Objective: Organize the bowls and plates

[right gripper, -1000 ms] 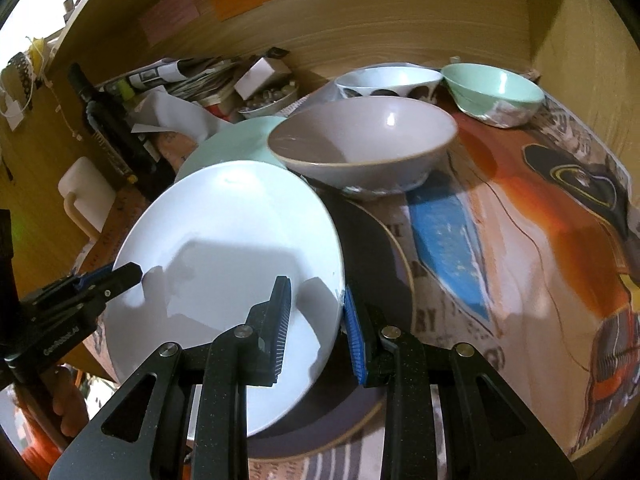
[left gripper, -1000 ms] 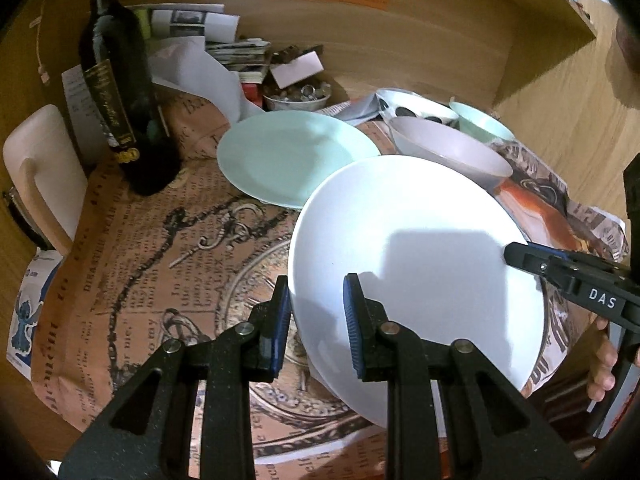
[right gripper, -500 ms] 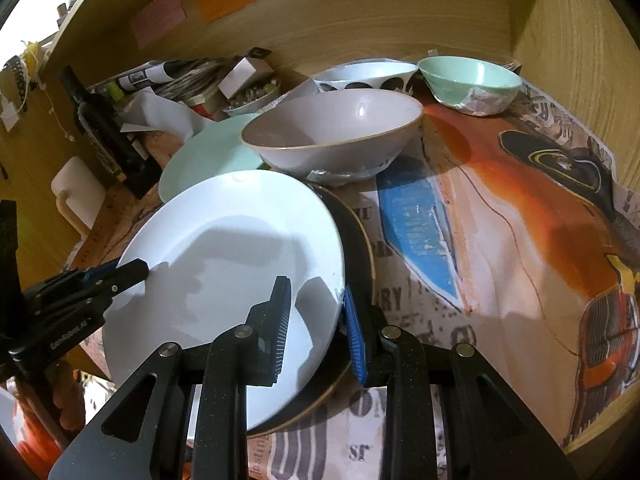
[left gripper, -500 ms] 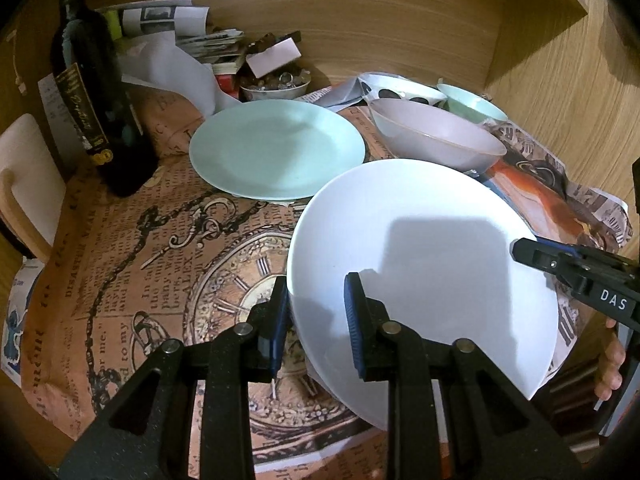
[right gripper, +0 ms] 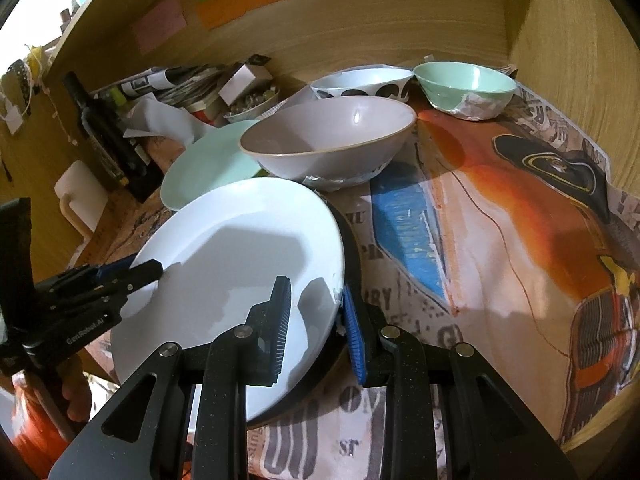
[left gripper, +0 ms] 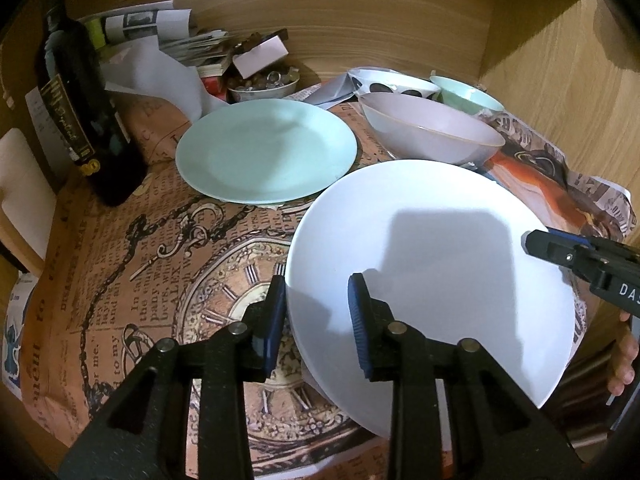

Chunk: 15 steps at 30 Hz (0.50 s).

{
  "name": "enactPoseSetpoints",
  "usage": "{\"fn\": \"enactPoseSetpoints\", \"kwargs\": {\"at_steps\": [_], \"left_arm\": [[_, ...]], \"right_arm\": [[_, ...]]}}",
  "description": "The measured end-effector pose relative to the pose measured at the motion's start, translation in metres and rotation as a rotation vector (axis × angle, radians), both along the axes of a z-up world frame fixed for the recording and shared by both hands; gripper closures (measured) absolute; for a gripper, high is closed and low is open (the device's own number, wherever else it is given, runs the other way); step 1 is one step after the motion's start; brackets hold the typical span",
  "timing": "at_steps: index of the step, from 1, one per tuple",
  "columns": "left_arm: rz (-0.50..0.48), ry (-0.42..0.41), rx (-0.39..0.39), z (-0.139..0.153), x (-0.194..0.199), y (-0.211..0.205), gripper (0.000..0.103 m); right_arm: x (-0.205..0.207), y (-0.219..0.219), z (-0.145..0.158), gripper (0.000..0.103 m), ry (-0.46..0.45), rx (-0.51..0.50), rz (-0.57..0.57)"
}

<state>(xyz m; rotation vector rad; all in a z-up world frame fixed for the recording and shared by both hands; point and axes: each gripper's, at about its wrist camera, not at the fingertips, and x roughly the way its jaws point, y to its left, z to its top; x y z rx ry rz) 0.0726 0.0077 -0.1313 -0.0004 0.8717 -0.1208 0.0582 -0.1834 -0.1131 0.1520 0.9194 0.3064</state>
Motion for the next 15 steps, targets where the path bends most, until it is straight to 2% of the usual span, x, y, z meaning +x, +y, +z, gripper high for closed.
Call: {"fn": "enactPoseSetpoints", "kwargs": {"at_steps": [6,13,15], "left_arm": [[-0.022,-0.024,0.021,-0.002,0.001,-0.008,0.070],[-0.001,-0.032,0.001,-0.002,0.002,-0.004,0.067],[0.013,-0.053,0.003,0.004,0.000,0.001,0.063]], "right_arm": [[-0.003,0.001,0.004,0.079,-0.044,-0.075,-0.019],[0.000,0.004,0.011,0.079,-0.067,-0.079,0.000],[0.000,0.006,0.015,0.079,-0.085,-0.082,0.009]]}}
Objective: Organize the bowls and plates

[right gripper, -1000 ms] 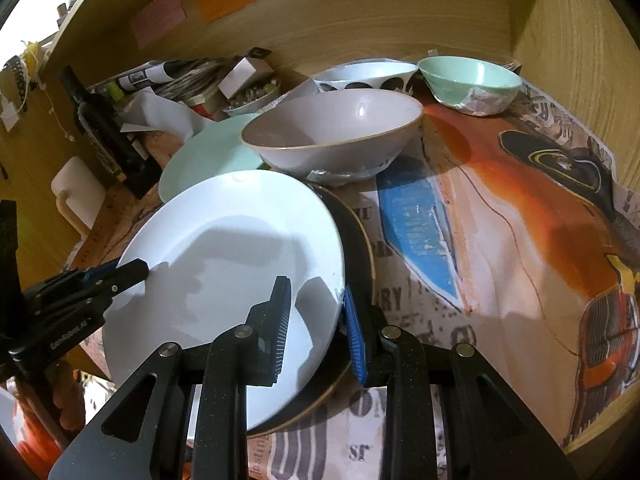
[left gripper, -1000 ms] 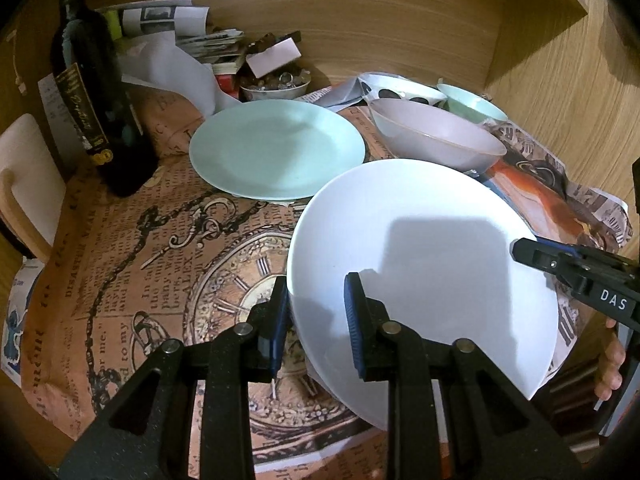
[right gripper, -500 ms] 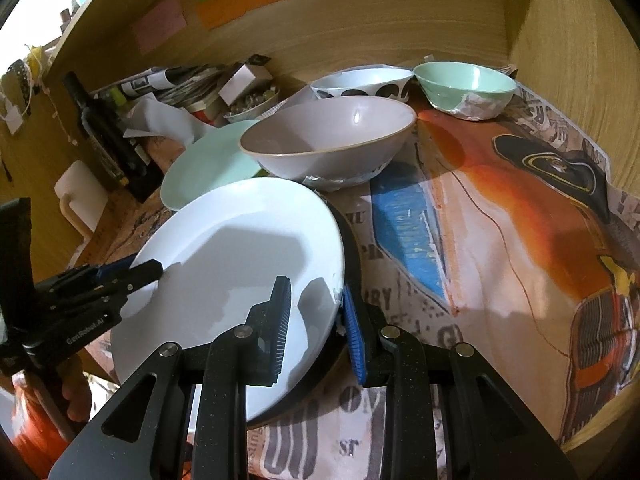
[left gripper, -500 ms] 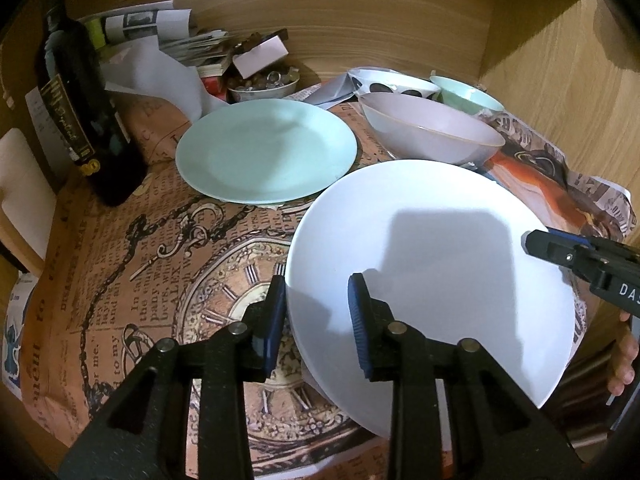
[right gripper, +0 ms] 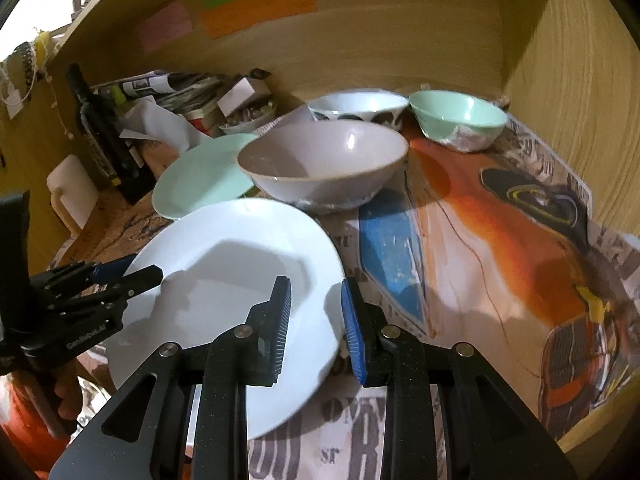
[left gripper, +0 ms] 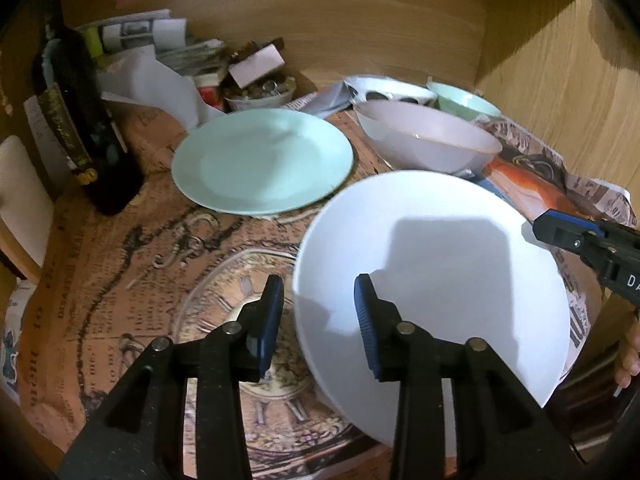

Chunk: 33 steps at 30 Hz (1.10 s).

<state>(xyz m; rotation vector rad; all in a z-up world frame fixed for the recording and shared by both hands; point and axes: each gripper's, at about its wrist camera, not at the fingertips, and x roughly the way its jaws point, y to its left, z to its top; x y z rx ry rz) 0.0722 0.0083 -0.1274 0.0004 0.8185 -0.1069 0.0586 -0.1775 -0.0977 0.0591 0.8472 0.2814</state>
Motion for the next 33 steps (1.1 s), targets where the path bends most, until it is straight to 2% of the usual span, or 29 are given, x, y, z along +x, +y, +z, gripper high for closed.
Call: {"fn": "enactPoseSetpoints", "kwargs": {"at_steps": [5,10,12,14,16,19,26,33], "left_arm": [[0.056,-0.087,0.004,0.024,-0.010,0.014,0.045],[0.114,-0.185,0.017,0.055,-0.019,0.033,0.025],[0.133,-0.218,0.033,0.064,-0.020,0.038,0.014],[0.161,-0.260,0.048,0.074,-0.023,0.044,0.011],[0.186,-0.291,0.061,0.081,-0.023,0.051,0.010],[0.187,-0.291,0.050,0.089,-0.018,0.060,0.010],[0.201,-0.229,-0.007,0.088,0.012,0.085,0.010],[0.214,-0.160,-0.041,0.075,0.047,0.108,0.010]], "right_arm": [[0.004,0.009,0.017,0.077,-0.047,0.002,0.037],[0.011,0.021,0.038,0.057,-0.105,0.016,0.075],[0.015,0.026,0.046,0.055,-0.129,0.010,0.087],[0.022,0.033,0.055,0.053,-0.153,0.007,0.109],[0.026,0.037,0.062,0.047,-0.171,0.007,0.123],[0.038,0.046,0.074,0.047,-0.195,0.011,0.149],[0.077,0.064,0.086,0.047,-0.208,0.000,0.189],[0.134,0.080,0.078,0.047,-0.152,-0.023,0.235]]}}
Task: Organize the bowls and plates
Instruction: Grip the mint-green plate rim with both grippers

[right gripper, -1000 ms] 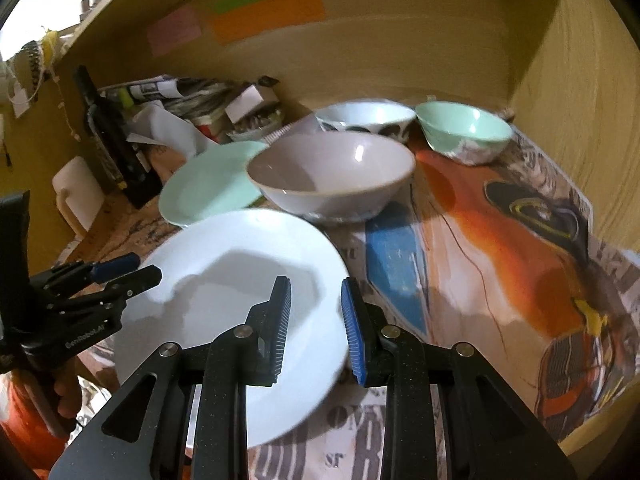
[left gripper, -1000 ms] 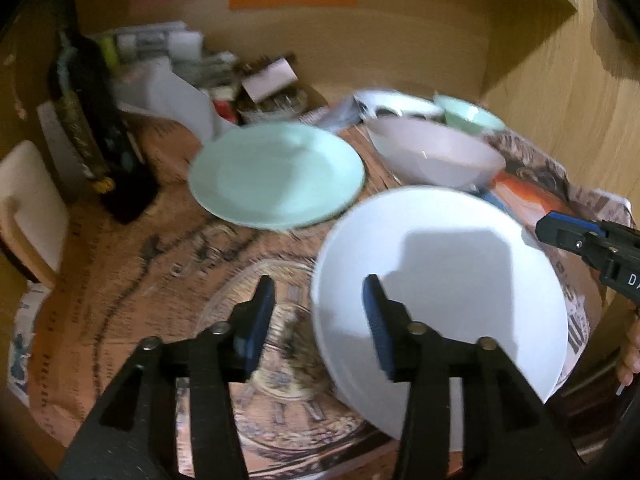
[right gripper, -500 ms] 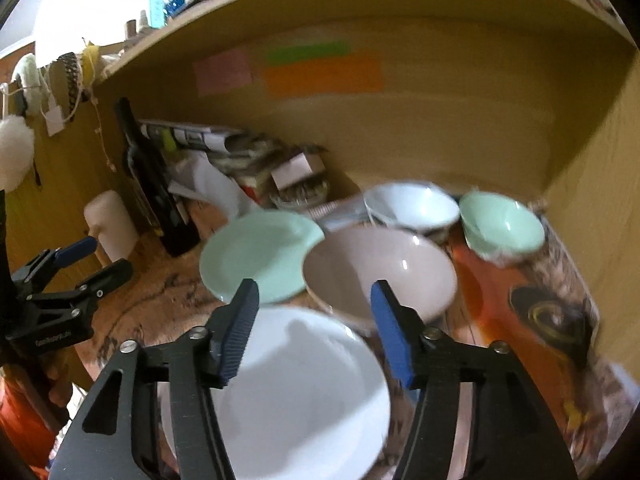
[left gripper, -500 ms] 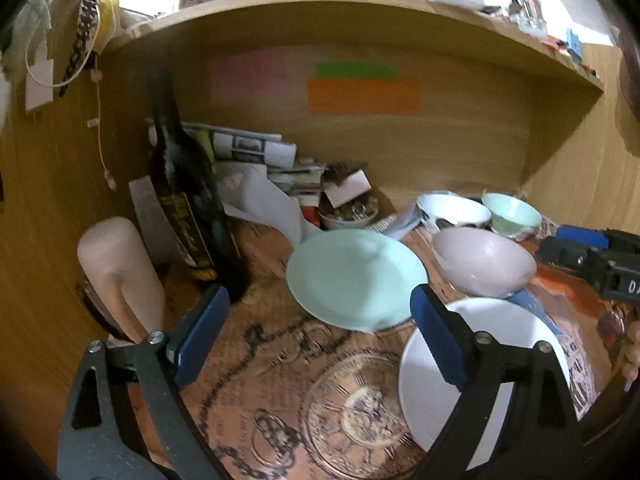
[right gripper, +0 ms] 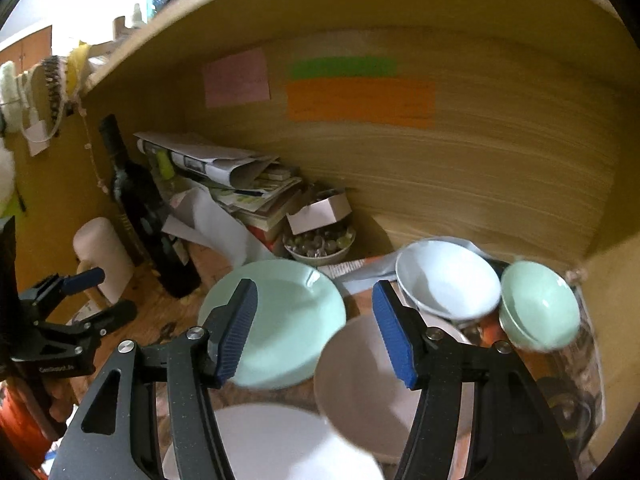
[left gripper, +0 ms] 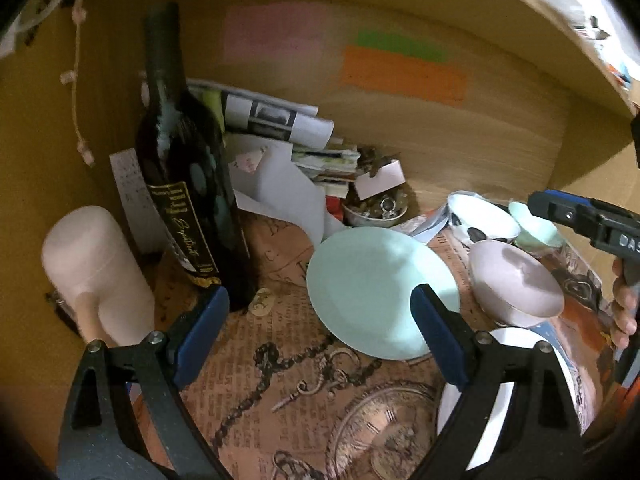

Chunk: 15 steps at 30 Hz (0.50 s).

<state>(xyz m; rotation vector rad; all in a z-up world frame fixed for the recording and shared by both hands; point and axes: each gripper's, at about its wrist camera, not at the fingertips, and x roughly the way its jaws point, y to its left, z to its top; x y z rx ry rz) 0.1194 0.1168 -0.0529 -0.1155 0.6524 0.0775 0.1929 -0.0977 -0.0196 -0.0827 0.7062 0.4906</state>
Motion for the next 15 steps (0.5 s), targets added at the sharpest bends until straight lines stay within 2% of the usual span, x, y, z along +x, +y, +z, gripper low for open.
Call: {"fn": "enactPoseSetpoints", "kwargs": {"at_steps": [3,8,13,15], "left_arm": [[-0.016,0.037,-0.010,-0.009,0.015,0.005,0.010],[0.003,0.085,0.015,-0.026,0.036,0.008,0.011],[-0.008,0.167,-0.020,-0.047,0.054,0.014,0.018],[-0.021,0.198,-0.024,-0.056,0.060,0.014,0.025]], "right_arm": [[0.026,0.005,-0.012,0.047,0.052,-0.012,0.024],[0.066,0.015,-0.040,0.047,0.161,-0.060,0.046],[0.094,0.026,-0.068,0.047,0.261,-0.123,0.073],[0.102,0.031,-0.079,0.047,0.295,-0.157,0.088]]}}
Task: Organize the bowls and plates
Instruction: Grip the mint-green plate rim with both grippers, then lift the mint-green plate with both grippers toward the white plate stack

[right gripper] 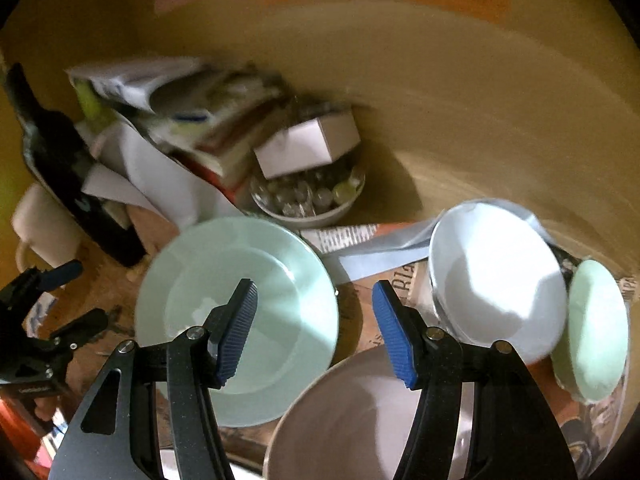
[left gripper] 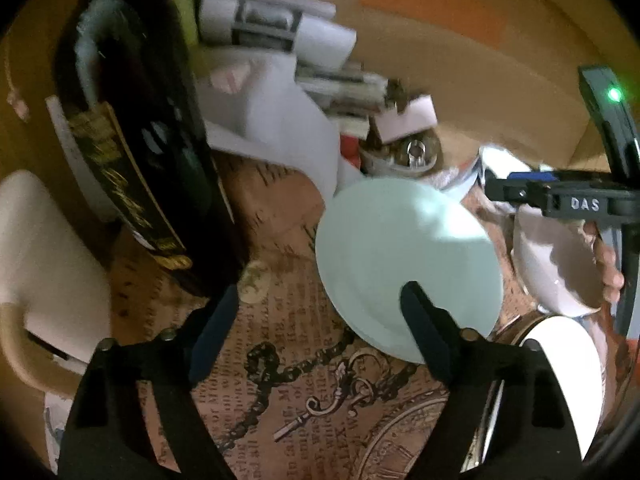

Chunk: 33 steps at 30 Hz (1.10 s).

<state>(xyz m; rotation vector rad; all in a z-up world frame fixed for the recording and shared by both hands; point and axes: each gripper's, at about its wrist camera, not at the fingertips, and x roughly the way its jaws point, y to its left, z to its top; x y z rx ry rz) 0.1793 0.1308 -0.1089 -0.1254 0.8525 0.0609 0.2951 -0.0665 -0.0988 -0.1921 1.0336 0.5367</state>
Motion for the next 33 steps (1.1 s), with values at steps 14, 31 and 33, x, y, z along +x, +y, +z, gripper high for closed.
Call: {"fn": "enactPoseSetpoints", "kwargs": {"at_steps": [14,31,33], "left_arm": [[-0.076,0.126,-0.075,-0.036,0.018,-0.005,0.067],[-0.098,0.139,-0.095,-0.041,0.026,-0.014,0.076],[-0.086,0.132,-0.104,-0.039,0.023,-0.010,0.076]], "right_arm": [[0.021,0.019,-0.042,0.070,0.196,-0.093,0.077],[0.035,0.030,-0.053,0.073,0.227,-0.124,0.055],[0.027,0.029,-0.046,0.074,0.209,-0.103,0.049]]}}
